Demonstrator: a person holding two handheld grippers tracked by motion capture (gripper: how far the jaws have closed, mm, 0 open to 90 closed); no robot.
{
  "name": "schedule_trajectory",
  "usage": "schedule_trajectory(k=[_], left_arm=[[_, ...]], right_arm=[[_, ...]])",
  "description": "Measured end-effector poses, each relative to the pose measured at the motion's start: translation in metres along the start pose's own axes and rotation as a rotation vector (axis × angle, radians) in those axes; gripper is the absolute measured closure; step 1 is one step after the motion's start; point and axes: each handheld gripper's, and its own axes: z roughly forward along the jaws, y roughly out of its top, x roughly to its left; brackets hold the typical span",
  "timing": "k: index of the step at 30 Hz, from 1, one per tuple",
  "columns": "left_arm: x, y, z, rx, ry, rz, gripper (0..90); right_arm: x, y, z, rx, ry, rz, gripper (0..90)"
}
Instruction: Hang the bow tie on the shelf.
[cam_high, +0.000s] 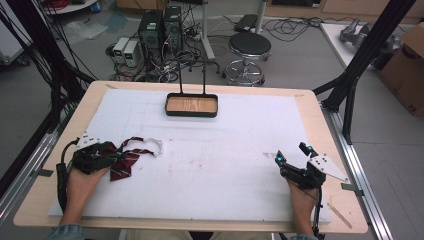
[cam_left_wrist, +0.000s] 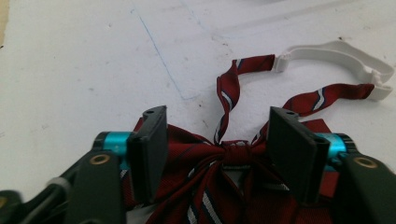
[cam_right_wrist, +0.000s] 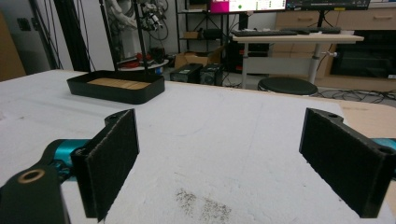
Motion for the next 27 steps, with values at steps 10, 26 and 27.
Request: schedule_trajectory(k=[10,26,27], left_arm=[[-0.0015,-0.0012,0.0026,0.030,-0.031,0.001,43.6],[-0.0054,-0.0010,0.0015,0.065,-0.064,0.061,66.5],[-0.0065,0.0000,0.0004,0.054,-0.059,0.076,66.6]], right_arm=[[0.0002,0.0001,0.0000,-0.001,-0.002,-0.001,11.1],[0.0002,0.0001,0.0003,-0.003,0.000,-0.007,11.1],[0.0004,0.0000,0.0001,-0.001,0.001,-0.004,11.1]])
